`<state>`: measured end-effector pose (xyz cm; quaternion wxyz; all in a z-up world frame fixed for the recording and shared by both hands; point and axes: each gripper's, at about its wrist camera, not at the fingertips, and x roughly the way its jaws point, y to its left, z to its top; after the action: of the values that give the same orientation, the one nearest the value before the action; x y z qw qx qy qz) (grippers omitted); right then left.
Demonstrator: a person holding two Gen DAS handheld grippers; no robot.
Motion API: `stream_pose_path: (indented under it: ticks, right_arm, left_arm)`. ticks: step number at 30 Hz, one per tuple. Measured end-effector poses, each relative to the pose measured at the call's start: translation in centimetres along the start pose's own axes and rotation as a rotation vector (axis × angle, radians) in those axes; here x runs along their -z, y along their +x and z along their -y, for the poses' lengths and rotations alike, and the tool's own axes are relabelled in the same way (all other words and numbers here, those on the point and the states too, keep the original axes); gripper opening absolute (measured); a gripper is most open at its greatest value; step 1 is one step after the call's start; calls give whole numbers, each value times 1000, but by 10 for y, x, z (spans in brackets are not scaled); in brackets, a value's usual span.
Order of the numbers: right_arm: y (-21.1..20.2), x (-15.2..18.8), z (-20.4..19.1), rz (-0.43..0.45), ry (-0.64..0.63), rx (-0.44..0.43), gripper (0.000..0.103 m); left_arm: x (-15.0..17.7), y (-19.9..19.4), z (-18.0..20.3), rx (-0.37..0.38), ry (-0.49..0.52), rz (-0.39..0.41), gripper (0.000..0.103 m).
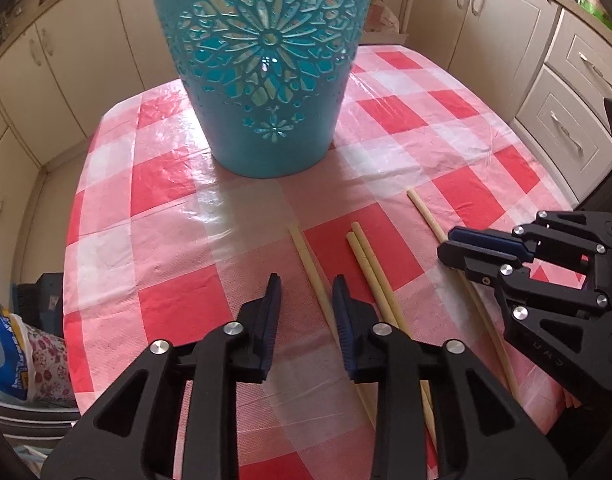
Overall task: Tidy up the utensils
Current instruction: 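Move the left tool to the pile and close on a chopstick while the right tool approaches another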
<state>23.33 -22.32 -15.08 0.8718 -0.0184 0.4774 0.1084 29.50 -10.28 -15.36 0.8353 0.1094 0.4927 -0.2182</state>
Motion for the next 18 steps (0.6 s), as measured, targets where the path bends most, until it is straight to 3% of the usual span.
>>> stream_pose_path:
  ticks: [3,4,7,11,15,18]
  right_arm:
    - [0,0,-5,-3,-35,26,10]
    - [0,0,-6,-3,-38,27,9]
    - [-1,2,-3,-3,-20,13,8]
    - [-2,3,4,-5,15,11,8]
    - [-2,4,-7,-5,-50,59,8]
    - [-3,5,-5,0,-38,50,7]
  left_arm:
    - [-2,2,13,-58,56,-19,29]
    - [-2,3,14,-50,59,-23,18]
    - [-2,2,21,-34,73,-28,5]
    - [3,0,22,-26,65,-16,5]
    - [3,0,25,-46,71,-22,6]
    - [5,0,29,-65,94,-4,5]
